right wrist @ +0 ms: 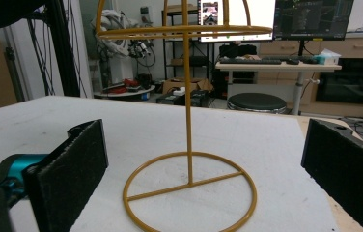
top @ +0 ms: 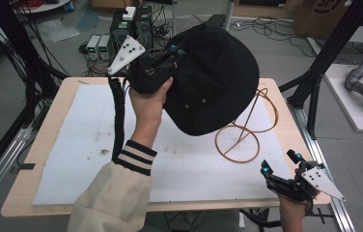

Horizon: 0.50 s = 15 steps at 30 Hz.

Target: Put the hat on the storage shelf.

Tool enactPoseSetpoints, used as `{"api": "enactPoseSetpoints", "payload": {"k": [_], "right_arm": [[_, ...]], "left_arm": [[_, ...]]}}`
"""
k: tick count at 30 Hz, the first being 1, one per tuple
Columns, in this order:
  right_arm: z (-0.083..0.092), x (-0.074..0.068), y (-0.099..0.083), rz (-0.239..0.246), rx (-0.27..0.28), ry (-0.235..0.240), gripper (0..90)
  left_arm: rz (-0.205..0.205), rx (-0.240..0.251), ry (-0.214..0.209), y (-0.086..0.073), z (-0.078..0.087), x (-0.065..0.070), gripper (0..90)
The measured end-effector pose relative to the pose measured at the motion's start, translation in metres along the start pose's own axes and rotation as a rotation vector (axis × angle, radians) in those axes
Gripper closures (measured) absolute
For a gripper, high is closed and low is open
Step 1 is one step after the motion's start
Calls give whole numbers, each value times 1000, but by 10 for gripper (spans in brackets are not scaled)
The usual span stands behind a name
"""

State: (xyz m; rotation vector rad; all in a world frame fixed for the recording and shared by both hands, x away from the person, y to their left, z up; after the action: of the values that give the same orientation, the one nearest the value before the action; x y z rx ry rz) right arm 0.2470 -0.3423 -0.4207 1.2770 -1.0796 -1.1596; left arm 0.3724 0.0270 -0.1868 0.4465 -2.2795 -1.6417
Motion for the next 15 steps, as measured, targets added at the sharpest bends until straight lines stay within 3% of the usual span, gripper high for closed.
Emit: {"api": "enactPoseSetpoints", "payload": {"k": [7,15], "right_arm": [[6,4,0,-2,1,-7,21],[12,8,-1,8,1,-17,21]], "left_arm": [[35,-13,-19,-18,-27,3,887],[37,-45,-52,-31,-52,10,887]]}}
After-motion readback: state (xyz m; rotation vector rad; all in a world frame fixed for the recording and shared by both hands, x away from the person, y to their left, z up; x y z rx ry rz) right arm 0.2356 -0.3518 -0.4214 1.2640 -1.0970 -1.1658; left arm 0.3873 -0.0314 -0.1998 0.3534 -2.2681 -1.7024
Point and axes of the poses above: each handheld gripper's, and its own axes: z roughly backward along the jaws, y roughly out of its top, x roughly to its right, the point moved 3 cm from there along -z, roughly forward along the jaws, and after that the axes turned 15 degrees about -y, right-handed, at the moved point
